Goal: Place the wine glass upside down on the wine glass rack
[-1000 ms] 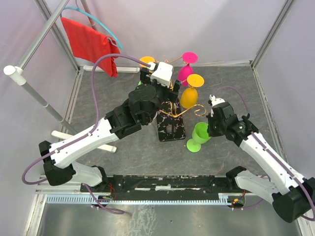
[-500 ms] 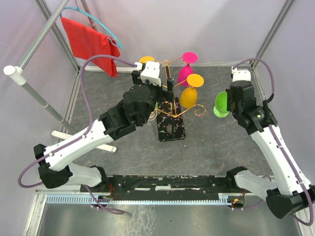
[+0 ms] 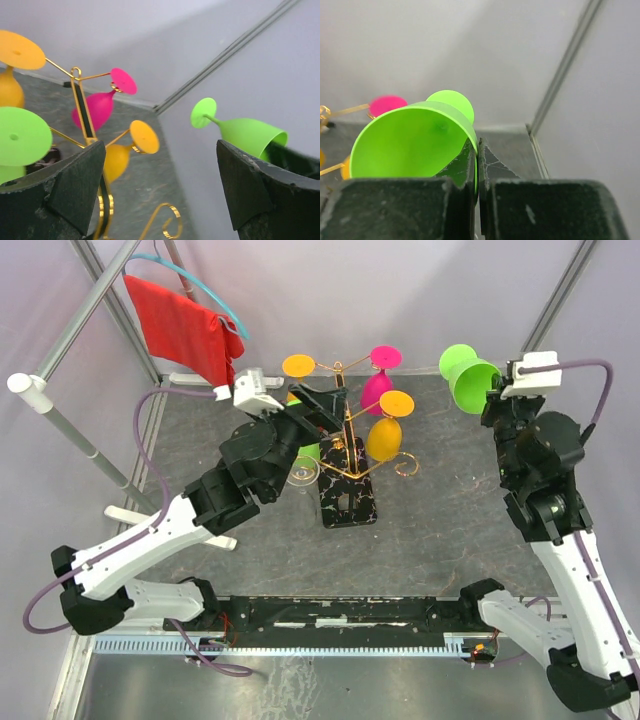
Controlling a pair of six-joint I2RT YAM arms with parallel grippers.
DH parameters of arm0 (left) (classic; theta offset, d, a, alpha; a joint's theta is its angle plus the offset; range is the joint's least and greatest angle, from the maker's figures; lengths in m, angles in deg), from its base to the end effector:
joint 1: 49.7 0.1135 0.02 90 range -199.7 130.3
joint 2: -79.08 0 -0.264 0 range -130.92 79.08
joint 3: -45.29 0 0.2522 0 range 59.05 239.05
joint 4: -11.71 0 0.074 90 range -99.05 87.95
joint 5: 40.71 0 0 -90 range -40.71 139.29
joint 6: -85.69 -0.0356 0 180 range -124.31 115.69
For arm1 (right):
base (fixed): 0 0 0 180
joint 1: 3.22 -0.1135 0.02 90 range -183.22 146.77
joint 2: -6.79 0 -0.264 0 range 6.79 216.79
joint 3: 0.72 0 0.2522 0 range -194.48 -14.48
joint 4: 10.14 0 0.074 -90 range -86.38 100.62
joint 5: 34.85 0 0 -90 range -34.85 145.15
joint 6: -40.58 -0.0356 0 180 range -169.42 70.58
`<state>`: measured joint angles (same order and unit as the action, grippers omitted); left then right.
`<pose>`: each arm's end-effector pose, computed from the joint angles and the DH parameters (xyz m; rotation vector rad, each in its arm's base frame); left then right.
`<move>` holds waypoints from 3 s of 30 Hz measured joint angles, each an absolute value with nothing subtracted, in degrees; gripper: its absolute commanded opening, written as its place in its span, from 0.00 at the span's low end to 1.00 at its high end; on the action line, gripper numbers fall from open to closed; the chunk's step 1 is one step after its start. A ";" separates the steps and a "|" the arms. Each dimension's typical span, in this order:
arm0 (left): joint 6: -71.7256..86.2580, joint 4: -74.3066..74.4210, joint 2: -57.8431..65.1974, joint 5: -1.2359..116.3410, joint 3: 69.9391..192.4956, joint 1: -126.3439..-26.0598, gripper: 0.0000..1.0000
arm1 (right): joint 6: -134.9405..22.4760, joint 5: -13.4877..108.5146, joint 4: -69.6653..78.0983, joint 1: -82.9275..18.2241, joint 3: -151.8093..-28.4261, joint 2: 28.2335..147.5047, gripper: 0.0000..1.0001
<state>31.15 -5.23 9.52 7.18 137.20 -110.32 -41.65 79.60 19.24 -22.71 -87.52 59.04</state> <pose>0.1489 -0.2157 0.4662 -0.2794 1.5293 -0.8017 0.1671 0.0435 0.4749 -0.0075 1.4905 -0.1505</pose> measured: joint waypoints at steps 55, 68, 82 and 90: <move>81.33 26.42 -4.92 13.06 129.37 -105.65 0.07 | -49.10 40.46 -27.30 -28.11 -60.46 53.40 0.01; 61.33 26.31 -4.42 18.59 136.13 -104.55 0.03 | -44.62 42.60 -18.36 -28.87 -60.46 48.44 0.72; 14.93 7.23 1.48 28.95 147.62 -102.21 0.03 | -43.64 58.23 6.76 -28.98 -78.10 59.58 1.00; -4.22 0.19 9.41 31.27 145.35 -108.75 0.03 | -47.42 63.23 22.30 -23.26 -96.13 73.75 1.00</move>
